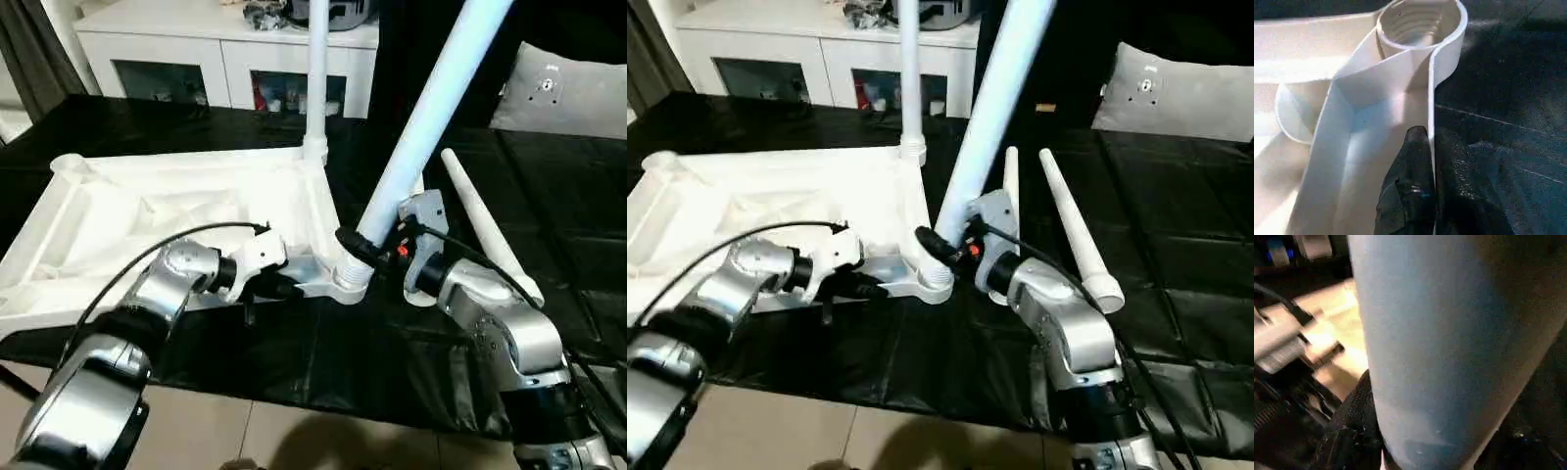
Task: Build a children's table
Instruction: Insert table leg to table base
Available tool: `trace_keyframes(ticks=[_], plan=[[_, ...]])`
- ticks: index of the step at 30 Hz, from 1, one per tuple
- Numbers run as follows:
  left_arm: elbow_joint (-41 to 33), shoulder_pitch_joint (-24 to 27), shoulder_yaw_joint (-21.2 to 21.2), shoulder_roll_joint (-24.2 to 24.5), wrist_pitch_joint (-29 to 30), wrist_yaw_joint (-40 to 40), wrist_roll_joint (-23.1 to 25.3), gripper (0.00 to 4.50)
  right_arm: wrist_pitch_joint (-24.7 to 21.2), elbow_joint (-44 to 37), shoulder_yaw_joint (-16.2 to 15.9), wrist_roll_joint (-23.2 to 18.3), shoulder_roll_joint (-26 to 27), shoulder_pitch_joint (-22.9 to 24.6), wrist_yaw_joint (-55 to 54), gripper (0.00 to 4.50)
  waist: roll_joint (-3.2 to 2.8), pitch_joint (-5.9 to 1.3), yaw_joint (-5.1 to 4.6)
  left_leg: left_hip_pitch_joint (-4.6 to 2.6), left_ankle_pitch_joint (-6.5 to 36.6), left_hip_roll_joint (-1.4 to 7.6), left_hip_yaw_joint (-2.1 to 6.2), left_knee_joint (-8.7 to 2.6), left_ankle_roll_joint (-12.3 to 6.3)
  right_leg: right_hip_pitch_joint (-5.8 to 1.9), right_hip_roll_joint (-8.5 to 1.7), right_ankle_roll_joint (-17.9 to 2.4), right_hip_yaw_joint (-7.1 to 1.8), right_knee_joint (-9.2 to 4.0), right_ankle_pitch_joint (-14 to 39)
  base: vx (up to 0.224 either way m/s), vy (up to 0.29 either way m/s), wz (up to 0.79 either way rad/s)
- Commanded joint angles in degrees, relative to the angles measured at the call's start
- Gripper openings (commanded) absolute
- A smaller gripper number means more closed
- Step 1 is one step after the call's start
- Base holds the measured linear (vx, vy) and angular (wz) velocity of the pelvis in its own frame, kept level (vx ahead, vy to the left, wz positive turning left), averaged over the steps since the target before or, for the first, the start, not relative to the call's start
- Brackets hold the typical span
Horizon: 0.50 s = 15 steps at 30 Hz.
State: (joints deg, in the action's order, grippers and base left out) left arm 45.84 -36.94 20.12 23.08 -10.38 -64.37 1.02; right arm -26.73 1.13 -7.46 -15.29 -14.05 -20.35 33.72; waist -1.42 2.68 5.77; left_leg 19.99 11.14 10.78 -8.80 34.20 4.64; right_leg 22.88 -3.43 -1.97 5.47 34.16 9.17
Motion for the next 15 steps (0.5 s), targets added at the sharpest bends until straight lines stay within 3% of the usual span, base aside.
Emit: trace_keyframes(ticks=[1,4,7,15], plan=[[0.74,2.76,0.95,-0.51,-0.69,1.15,0.74,0.00,0.09,0.31,-0.80,0.99,-0.27,-1.25,0.29,1.89,0.64,-3.53,0.29,0.17,9.57,2.04,0.31,-4.15,-1.09,-3.06,-5.38,-4.04,-3.30,-4.92,23.84,0.000,0.000,0.00],[-1.62,4.16,0.03,-0.96,0.55,1.83,0.13,0.00,-0.72,1.33,-1.65,1.51,-0.90,-1.83,0.95,1.89,1.08,-3.60,0.38,0.28,8.92,2.02,0.23,-4.18,-1.44,-3.11,-5.40,-3.92,-3.30,-4.84,23.46,0.000,0.000,0.00],[-4.82,5.80,-1.37,-1.51,1.97,2.11,-1.23,0.00,-1.54,2.94,-3.11,2.57,-2.14,-2.43,2.49,1.89,1.12,-3.52,0.18,0.35,8.62,2.09,0.22,-4.17,-1.60,-3.12,-5.43,-4.42,-3.27,-4.71,23.14,0.000,0.000,0.00],[-8.92,7.65,-0.82,-0.15,4.84,-1.49,-1.55,0.00,-1.22,6.66,-3.30,1.76,-1.14,-3.86,4.18,1.89,1.19,-3.53,-0.22,0.38,8.58,2.01,0.15,-4.20,-1.82,-3.06,-5.44,-4.47,-3.29,-4.67,23.31,0.000,0.000,0.00]])
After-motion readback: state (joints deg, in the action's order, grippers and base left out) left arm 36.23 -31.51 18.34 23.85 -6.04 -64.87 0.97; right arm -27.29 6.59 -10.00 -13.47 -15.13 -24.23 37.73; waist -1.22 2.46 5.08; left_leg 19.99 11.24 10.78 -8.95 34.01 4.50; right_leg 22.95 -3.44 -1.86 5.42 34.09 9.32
